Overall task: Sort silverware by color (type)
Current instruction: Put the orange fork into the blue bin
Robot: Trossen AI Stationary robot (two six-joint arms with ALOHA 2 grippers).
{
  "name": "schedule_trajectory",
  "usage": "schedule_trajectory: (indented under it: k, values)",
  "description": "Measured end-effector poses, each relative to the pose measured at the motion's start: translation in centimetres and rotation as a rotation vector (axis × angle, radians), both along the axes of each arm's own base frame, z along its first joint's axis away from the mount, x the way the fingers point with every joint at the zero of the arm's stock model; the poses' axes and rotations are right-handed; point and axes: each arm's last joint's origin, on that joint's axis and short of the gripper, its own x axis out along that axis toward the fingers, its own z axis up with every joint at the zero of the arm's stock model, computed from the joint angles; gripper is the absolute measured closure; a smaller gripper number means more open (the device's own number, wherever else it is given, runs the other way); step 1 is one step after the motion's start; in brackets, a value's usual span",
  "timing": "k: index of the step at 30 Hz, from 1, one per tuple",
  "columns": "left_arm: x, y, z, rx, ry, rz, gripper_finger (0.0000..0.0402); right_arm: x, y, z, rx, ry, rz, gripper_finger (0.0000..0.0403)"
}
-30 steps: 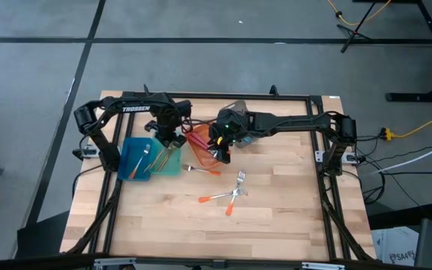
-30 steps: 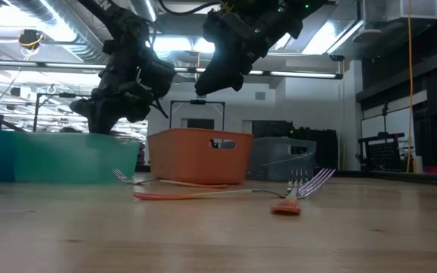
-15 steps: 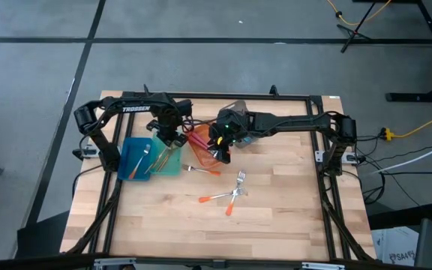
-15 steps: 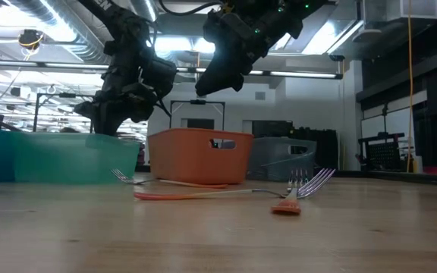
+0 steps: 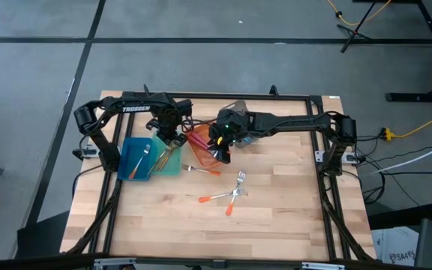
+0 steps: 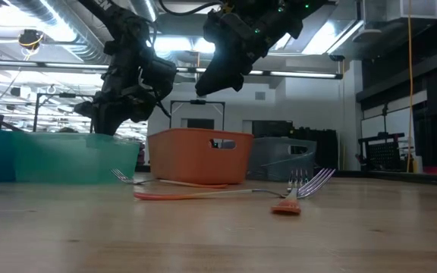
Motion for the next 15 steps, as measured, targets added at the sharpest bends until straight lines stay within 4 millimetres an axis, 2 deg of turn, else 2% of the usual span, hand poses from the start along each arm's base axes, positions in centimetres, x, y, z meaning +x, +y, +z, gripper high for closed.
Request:
schedule_trajectory:
  k: [10,15]
  values:
    - [0.1,-0.1,0.0,0.02,0.009,-0.014,0.04,-0.2,0.0,-0.2,0.004,0.025,0.0,0.0313]
    - [0.3,-0.9,0.1,0.005,0.006,-0.065,0.04,-0.4,1.2,-0.5,0.011,0.073,0.026,0.0313]
